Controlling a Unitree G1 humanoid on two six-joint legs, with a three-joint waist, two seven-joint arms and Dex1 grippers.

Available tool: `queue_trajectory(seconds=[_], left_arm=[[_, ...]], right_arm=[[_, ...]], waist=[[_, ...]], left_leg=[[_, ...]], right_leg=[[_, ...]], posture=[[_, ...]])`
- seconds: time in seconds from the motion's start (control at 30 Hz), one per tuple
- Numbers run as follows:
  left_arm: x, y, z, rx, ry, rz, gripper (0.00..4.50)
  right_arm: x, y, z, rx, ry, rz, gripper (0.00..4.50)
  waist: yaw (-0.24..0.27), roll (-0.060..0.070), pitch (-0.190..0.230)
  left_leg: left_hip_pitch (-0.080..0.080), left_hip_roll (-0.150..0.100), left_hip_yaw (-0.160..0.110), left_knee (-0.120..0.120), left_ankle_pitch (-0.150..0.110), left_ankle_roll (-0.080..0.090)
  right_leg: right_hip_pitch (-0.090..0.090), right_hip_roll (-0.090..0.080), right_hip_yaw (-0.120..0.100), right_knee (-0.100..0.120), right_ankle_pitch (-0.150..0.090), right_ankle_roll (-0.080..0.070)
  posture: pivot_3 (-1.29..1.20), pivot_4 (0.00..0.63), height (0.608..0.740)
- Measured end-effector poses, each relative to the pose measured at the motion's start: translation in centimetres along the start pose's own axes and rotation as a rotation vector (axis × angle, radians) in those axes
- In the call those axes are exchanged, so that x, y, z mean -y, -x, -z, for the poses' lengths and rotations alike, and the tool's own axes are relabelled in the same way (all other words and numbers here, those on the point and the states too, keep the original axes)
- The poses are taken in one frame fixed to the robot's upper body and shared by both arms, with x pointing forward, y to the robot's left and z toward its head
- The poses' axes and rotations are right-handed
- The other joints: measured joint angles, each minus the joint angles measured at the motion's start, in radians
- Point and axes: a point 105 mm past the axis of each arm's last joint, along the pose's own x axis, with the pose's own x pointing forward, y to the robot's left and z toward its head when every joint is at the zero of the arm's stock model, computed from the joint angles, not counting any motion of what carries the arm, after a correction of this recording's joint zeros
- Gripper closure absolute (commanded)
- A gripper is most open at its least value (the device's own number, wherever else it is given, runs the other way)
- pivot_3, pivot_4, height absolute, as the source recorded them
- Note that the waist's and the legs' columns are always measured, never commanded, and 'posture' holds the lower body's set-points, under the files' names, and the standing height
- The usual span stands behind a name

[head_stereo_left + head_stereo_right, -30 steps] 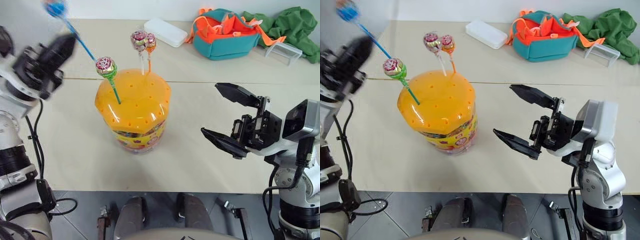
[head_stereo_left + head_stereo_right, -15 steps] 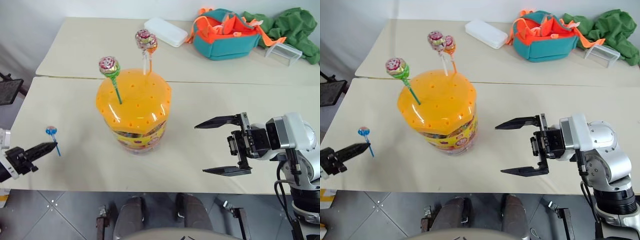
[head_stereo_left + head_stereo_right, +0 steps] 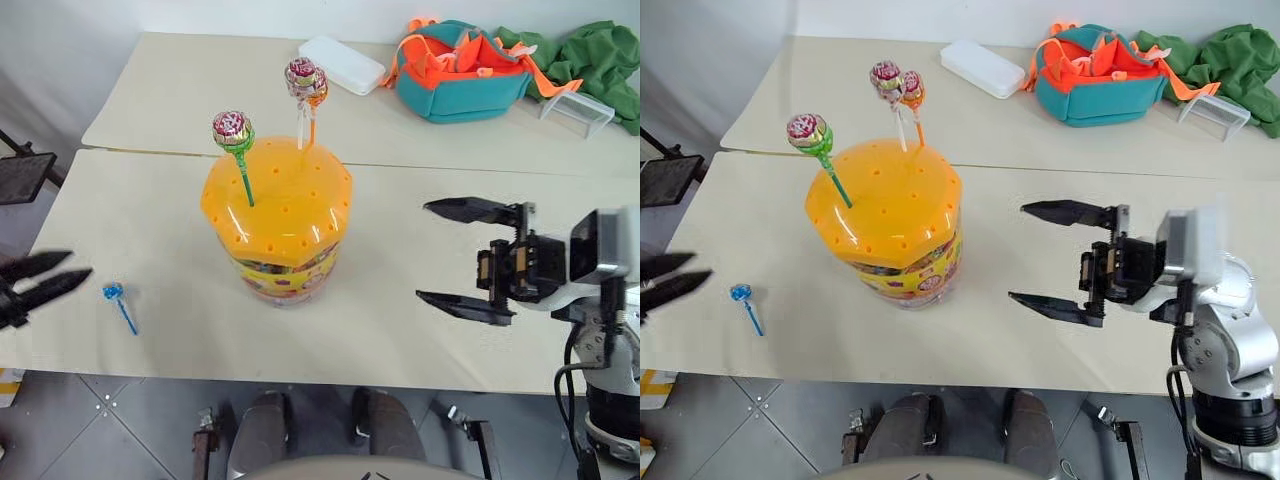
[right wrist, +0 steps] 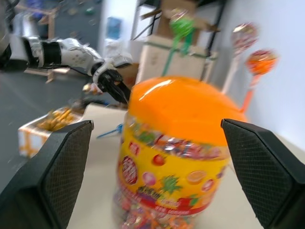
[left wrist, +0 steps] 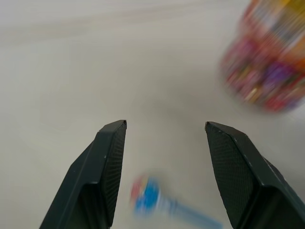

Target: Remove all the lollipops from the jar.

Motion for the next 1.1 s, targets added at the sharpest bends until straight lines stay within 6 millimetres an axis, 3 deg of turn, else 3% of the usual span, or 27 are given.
queue_trajectory(seconds=[0.1,0.2,0.33,0.47,0.6,0.83,0.97,1.03,1.1], left_arm=[[3.5,-2.8,-4.7,0.168,-0.004,0.263,1.71],[6.6,-5.5,-6.9,0.202,-0.057,0.448,1.71],[9.5,-9.7,-7.4,0.268,-0.065,0.630,1.71],[10.7,-12.0,-8.2,0.287,-0.071,0.699,1.71],[11.8,-14.0,-7.6,0.257,-0.069,0.754,2.56],[11.2,-14.3,-8.2,0.308,-0.031,0.749,4.49],[9.3,-13.8,-10.9,0.495,0.107,0.689,4.49],[7.4,-13.0,-12.2,0.589,0.172,0.600,4.49],[4.9,-11.9,-12.2,0.627,0.224,0.467,4.49]], right_arm=[[0.8,0.4,-1.0,0.053,0.008,0.104,0.00],[1.2,0.7,-1.8,0.072,0.040,0.155,0.00],[-0.1,1.1,-1.6,0.052,0.021,0.163,0.00],[-1.1,1.3,-1.3,0.030,0.006,0.162,0.00],[-1.5,1.1,-1.4,0.027,0.010,0.165,0.00],[-1.7,0.8,-1.6,0.039,0.020,0.175,0.00],[-1.9,0.2,-1.9,0.065,0.039,0.119,0.00],[-2.2,-0.6,-2.0,0.088,0.039,0.059,0.00],[-2.7,-1.4,-2.0,0.109,0.038,-0.021,0.00]], waist=[[-0.002,-0.001,0.000],[-0.004,0.000,0.000],[0.000,0.001,0.000],[-0.004,0.000,0.000],[-0.004,0.000,0.000],[0.000,0.000,0.000],[-0.001,0.000,0.000],[-0.005,0.000,0.000],[-0.013,0.000,0.000]], left_leg=[[0.000,0.000,0.000,0.001,0.000,0.000],[0.002,0.000,0.002,0.000,0.000,0.000],[0.003,0.000,0.004,0.002,0.000,0.000],[0.004,0.000,0.008,0.002,0.000,0.001],[0.005,0.000,0.009,0.002,0.000,0.001],[0.005,0.000,0.009,0.003,-0.001,0.001],[0.005,0.001,0.008,0.005,-0.001,0.001],[0.005,0.001,0.007,0.005,-0.001,0.001],[0.008,0.001,0.007,0.002,-0.001,0.001]], right_leg=[[0.000,0.000,0.001,0.001,0.000,0.001],[0.000,0.000,0.003,0.002,0.000,0.001],[0.000,0.002,0.005,0.003,0.000,0.001],[0.000,0.002,0.010,0.002,0.001,0.001],[0.000,0.003,0.012,0.002,0.000,0.001],[0.000,0.003,0.013,0.002,0.000,0.001],[0.001,0.003,0.013,0.002,0.000,0.001],[0.001,0.003,0.013,0.002,0.000,0.001],[0.001,0.003,0.014,0.003,0.000,0.001]], posture=[[0.00,0.150,0.740],[0.00,0.150,0.740],[0.00,0.150,0.740],[0.00,0.150,0.740],[0.00,0.150,0.740],[0.00,0.150,0.740],[0.00,0.150,0.740],[0.00,0.150,0.740],[0.00,0.150,0.740]])
